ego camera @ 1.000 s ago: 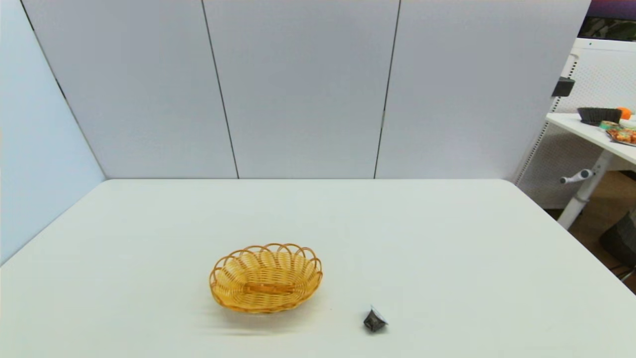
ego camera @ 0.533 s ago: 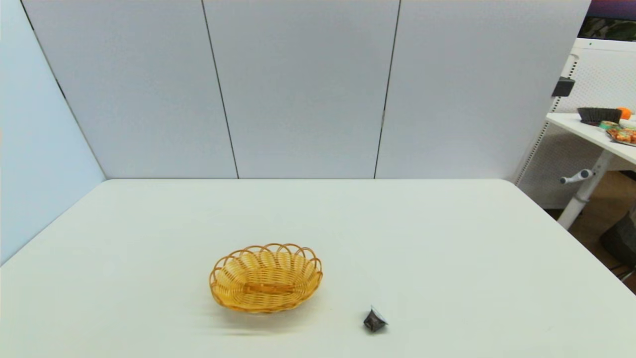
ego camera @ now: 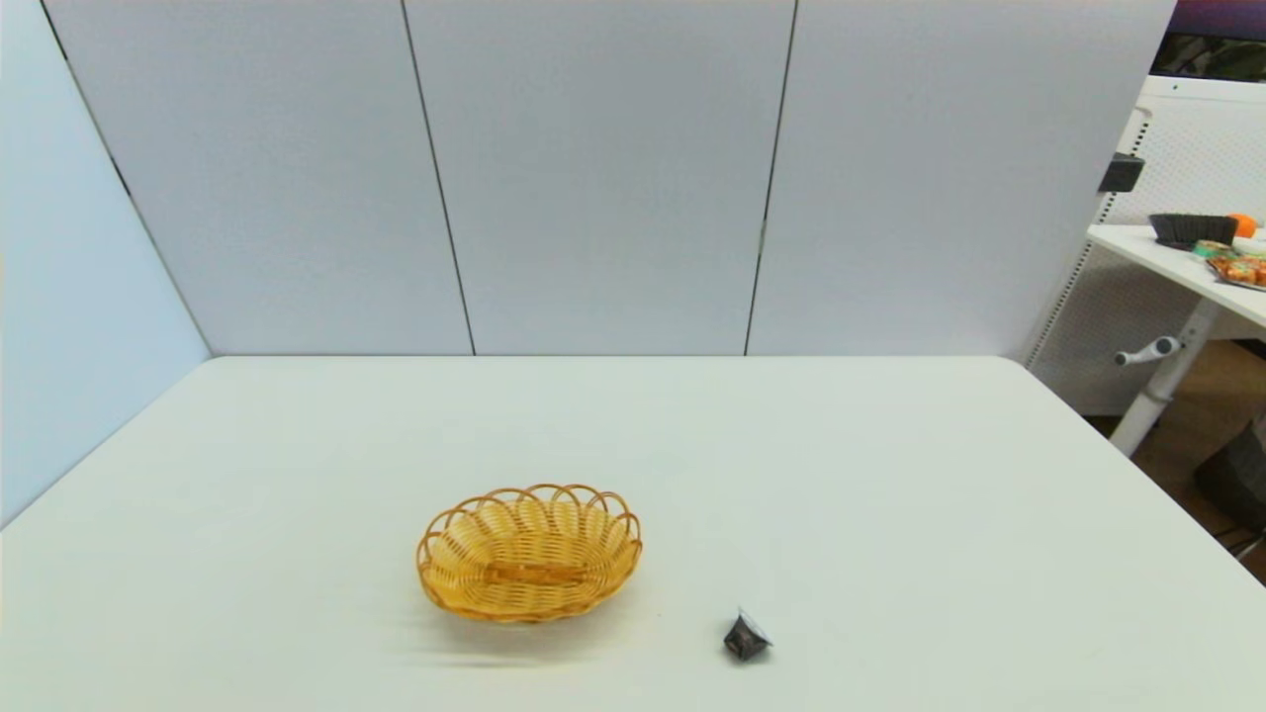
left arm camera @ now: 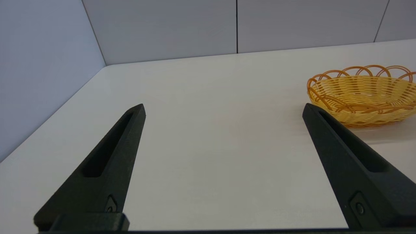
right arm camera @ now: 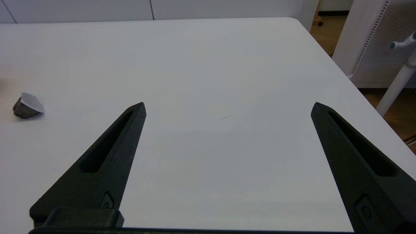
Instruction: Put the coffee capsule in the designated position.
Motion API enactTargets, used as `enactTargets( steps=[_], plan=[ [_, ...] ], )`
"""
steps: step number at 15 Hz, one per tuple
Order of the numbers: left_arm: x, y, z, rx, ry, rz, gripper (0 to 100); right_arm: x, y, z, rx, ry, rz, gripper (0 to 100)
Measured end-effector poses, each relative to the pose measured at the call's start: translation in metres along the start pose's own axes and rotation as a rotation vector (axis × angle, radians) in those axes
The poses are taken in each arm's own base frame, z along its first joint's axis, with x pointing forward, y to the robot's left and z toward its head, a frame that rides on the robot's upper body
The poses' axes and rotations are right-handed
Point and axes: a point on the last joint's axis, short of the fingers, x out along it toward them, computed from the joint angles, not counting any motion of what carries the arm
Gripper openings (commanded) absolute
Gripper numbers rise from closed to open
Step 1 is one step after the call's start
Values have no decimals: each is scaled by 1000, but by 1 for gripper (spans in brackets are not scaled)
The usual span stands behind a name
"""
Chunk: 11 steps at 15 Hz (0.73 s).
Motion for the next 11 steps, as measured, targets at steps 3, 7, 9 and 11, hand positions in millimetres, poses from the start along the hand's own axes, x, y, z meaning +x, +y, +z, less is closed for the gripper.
enactTargets(
  steps=[3,7,9,11],
  plan=[
    [0,0,0,0,0,0,100,0,0,0,-3,0,0,100],
    [0,0,0,0,0,0,100,0,0,0,1,0,0,100],
    [0,0,0,0,0,0,100,0,0,0,3,0,0,100],
    [0,0,0,0,1,1,100,0,0,0,3,0,0,100]
  ],
)
